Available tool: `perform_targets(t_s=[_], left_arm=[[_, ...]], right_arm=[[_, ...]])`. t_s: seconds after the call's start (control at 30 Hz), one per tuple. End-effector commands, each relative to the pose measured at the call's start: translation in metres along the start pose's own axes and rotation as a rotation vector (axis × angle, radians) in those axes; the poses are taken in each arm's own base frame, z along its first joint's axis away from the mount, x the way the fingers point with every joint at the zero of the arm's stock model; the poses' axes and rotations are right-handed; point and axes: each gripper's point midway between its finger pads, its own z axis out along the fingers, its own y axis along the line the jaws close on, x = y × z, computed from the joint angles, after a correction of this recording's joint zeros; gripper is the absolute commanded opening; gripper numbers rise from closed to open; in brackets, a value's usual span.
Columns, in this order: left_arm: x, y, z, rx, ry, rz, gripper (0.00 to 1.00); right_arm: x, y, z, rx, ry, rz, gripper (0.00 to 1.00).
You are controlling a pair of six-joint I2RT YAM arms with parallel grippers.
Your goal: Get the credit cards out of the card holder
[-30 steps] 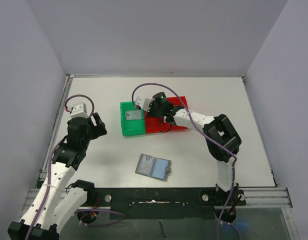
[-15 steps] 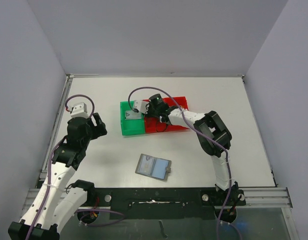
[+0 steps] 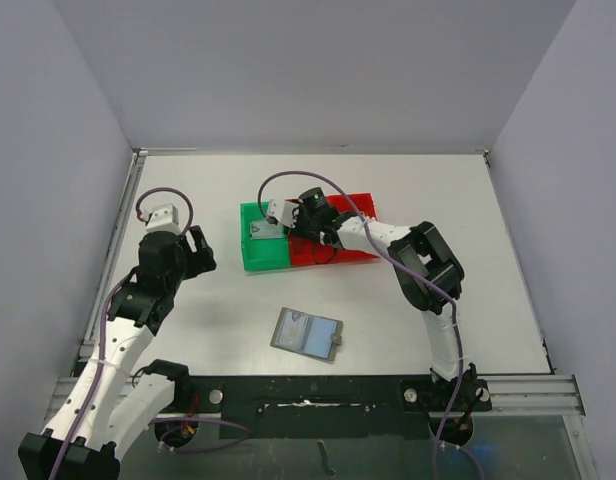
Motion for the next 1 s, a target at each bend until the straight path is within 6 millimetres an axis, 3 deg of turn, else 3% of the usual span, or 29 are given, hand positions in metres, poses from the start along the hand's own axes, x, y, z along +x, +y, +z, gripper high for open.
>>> perform_targets(t_s=[0.0, 0.77, 0.97], left_arm=[[-0.016, -0.008, 0.002, 0.034, -0.052, -0.002, 0.75], [-0.012, -0.011, 0.005, 0.049, -0.032, 0.004, 0.75], [-0.012, -0.011, 0.005, 0.049, -0.03, 0.006, 0.75]], right_arm=[[-0.021, -0.025, -0.016, 0.05, -0.078, 0.058, 0.43], [-0.039, -0.059, -0.049, 0.075, -0.201, 0.187, 0.54], [-0.064, -0.085, -0.08, 0.146, -0.296, 0.316, 0.56]])
